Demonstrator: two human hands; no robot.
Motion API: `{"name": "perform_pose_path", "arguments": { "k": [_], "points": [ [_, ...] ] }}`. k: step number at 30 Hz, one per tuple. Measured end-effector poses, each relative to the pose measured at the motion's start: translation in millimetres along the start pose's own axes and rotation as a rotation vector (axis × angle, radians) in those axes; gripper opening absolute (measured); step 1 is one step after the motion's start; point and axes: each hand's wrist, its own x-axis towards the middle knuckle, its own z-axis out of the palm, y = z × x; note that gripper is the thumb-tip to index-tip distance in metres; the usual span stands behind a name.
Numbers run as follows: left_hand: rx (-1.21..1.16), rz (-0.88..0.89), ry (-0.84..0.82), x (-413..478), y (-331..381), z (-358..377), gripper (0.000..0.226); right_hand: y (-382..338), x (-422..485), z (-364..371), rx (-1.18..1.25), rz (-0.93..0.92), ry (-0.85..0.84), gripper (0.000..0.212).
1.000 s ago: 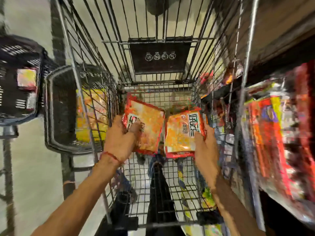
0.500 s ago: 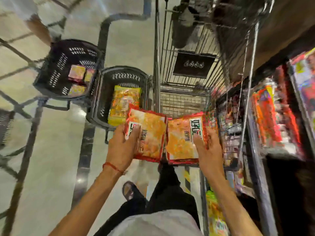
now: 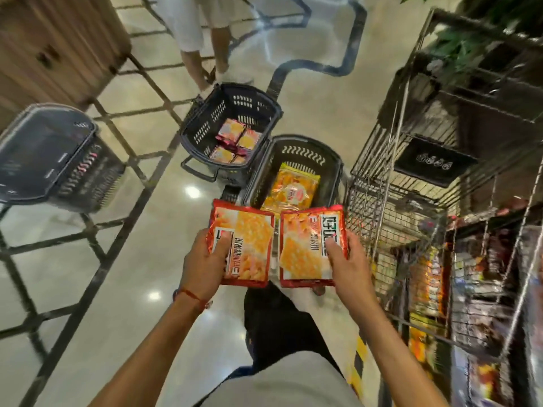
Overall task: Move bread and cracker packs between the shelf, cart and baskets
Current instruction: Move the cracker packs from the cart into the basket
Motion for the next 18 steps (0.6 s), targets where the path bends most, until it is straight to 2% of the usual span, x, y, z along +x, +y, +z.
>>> {"name": "perform_pose_path", "arguments": {
  "k": [6,14,18],
  "points": [
    [-0.053,-0.059,-0.016,99,5,-37,0.035,-25,72,69,0.038,0.015,0.0,0.025],
    [0.017,-0.083,-0.078,250,47,-78,0.068,-84,170,156,0.053,0.072,0.004,0.036],
    [-0.013,-0.112,-0.109,317,72,-98,0.061,-116,214,193,0.028,0.122,0.026,0.037]
  ]
}}
